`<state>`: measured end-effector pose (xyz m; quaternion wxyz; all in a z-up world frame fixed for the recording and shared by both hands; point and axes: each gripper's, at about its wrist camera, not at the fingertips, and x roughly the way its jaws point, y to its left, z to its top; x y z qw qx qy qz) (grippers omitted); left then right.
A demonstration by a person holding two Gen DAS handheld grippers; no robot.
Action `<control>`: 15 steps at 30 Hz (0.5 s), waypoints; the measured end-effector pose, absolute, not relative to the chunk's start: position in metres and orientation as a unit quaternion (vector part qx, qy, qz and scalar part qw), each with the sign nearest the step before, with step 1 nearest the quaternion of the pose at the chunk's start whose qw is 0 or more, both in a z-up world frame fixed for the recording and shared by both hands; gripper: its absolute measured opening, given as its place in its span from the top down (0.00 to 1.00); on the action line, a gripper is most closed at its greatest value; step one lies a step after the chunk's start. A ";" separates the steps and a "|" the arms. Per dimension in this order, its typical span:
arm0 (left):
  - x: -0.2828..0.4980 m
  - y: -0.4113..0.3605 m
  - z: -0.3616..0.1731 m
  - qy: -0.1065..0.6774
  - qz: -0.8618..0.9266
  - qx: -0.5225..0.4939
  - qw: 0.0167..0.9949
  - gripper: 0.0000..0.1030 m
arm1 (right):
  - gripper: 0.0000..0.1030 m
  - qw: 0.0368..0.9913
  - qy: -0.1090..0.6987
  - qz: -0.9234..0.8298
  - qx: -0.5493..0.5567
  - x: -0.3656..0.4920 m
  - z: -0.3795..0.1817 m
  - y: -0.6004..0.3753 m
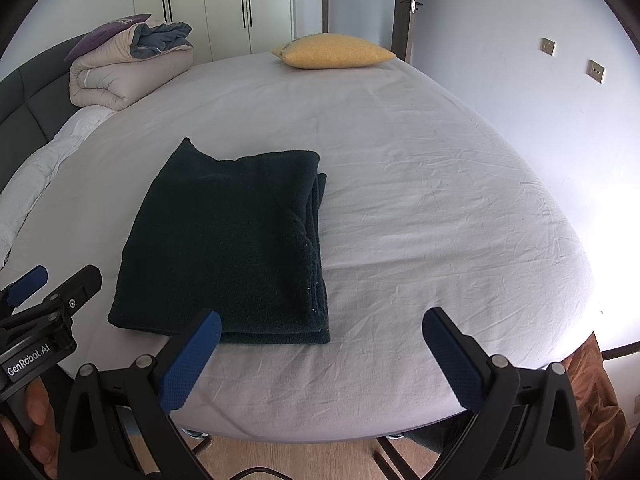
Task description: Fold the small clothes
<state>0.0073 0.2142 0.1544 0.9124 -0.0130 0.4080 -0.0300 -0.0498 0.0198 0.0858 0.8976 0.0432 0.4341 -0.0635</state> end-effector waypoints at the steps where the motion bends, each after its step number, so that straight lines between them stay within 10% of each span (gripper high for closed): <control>1: 0.007 0.214 0.154 0.408 -0.030 -0.013 0.912 0.00 | 0.00 0.898 0.434 -0.064 0.043 -0.050 0.086 0.020; 15: 0.008 0.213 0.154 0.410 -0.031 -0.014 0.912 0.00 | 0.00 0.897 0.435 -0.063 0.044 -0.049 0.085 0.020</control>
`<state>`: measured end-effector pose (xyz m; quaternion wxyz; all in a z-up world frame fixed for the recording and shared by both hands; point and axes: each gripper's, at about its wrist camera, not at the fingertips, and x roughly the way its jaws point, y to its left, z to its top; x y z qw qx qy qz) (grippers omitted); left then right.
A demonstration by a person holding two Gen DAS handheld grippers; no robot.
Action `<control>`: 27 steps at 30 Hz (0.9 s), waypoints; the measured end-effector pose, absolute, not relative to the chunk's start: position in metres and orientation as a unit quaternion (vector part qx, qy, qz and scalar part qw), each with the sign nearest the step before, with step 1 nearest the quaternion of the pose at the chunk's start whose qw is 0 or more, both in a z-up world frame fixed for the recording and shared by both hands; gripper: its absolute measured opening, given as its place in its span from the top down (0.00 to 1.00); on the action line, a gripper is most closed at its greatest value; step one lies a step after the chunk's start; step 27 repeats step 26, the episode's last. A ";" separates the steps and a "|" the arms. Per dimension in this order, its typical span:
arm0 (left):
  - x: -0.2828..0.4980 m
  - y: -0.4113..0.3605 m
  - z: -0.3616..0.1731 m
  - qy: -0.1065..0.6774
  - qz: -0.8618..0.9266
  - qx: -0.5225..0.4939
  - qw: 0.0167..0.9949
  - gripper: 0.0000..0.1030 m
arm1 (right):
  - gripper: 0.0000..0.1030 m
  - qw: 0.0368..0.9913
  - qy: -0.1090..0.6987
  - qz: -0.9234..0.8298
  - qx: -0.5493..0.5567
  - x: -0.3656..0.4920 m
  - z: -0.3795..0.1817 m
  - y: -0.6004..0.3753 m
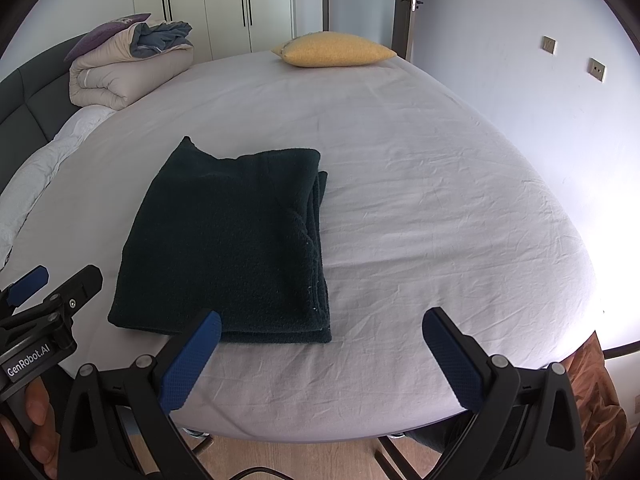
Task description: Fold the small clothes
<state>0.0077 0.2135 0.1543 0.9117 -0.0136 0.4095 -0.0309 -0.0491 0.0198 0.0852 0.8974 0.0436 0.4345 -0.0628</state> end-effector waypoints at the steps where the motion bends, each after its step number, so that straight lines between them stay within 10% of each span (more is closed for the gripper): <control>1: 0.008 0.213 0.154 0.410 -0.032 -0.014 0.911 0.00 | 0.00 0.897 0.435 -0.063 0.043 -0.049 0.084 0.020; 27: 0.010 0.209 0.151 0.410 -0.033 -0.008 0.911 0.00 | 0.00 0.895 0.439 -0.058 0.045 -0.050 0.079 0.021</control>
